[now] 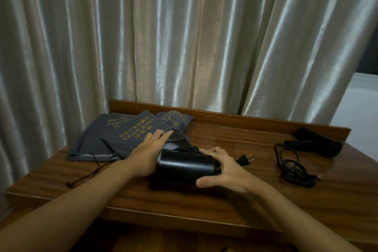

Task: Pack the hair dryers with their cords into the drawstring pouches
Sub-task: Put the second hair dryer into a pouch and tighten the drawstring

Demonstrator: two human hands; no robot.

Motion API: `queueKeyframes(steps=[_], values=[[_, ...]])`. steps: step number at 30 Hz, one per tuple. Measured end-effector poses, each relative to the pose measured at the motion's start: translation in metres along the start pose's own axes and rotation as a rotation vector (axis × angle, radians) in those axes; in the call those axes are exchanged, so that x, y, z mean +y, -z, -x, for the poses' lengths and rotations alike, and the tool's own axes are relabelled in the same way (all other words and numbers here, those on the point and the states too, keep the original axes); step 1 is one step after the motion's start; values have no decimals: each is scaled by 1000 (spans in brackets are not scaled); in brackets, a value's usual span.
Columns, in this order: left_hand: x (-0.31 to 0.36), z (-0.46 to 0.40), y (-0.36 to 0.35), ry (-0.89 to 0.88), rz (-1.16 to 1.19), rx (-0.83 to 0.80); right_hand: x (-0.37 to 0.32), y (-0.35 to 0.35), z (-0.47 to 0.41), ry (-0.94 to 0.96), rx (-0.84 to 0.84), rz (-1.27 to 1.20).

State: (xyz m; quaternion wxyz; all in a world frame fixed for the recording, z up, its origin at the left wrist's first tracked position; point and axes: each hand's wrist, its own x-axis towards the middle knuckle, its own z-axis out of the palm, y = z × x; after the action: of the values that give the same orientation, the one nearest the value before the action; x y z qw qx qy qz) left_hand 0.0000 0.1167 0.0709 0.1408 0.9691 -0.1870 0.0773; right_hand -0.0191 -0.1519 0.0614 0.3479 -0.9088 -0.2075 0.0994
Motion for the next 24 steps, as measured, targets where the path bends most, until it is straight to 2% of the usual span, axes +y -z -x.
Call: queueKeyframes(steps=[3,6,10,13,15,17,19,24], values=[[-12,8,10,-25,80,-103,-7,-6,-18,-52,-1,6],[-15,14,13,-28,99,-88,-10,-14,-34,-139,100,74],[-2,18,6,49,57,84,-23,-32,-42,-180,285,185],[14,18,0,168,-171,235,-39,-52,-42,-196,474,428],[23,17,-6,154,-275,296,-46,-63,-41,-151,563,617],[32,14,-11,111,-235,339,-50,-70,-42,-67,587,716],[40,10,-13,110,-117,383,-52,-76,-46,-34,592,708],[40,4,-16,165,-10,380,-52,-89,-58,-150,537,562]])
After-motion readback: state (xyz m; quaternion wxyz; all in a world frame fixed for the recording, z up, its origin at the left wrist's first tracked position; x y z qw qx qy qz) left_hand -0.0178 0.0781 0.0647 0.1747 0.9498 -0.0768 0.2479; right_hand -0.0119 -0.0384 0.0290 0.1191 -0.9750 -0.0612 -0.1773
